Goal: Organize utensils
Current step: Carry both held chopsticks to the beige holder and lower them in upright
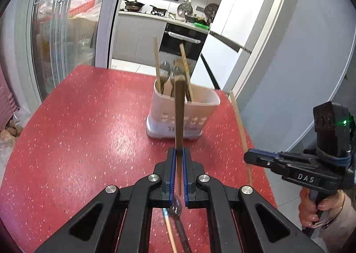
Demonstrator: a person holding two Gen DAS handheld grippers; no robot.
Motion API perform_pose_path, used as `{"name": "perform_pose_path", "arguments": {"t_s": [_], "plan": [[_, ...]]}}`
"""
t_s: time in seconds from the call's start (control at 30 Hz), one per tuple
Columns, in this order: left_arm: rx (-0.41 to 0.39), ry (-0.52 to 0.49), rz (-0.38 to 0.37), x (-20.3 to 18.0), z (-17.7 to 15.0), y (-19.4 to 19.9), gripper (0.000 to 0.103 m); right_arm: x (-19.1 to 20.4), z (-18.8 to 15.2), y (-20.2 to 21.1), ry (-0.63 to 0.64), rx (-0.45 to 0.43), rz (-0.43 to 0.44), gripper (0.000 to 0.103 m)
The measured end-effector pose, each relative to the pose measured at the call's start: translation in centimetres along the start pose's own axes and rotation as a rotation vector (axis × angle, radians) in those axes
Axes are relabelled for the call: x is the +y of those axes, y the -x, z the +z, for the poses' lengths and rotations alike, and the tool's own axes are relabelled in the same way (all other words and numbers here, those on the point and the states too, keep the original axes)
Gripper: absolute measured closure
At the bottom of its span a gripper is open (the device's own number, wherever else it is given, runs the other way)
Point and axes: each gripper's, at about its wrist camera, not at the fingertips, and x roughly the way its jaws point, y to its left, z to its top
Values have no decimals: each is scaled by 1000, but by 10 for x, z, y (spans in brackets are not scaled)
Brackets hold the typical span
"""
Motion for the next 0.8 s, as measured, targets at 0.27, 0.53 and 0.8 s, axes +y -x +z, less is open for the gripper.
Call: {"name": "perform_pose_path", "arguments": {"t_s": [0.27,0.53,0.8], "plan": [[-55,-18,-15,-7,43,1,69,-3,41,7,16,-45,-7,97],[-120,-22,-19,-13,106,2,70,-11,104,6,25,-98,-32,97],[-149,-21,-6,-8,162,-26,69,-26,159,-17,0,-151,-51,97]]}}
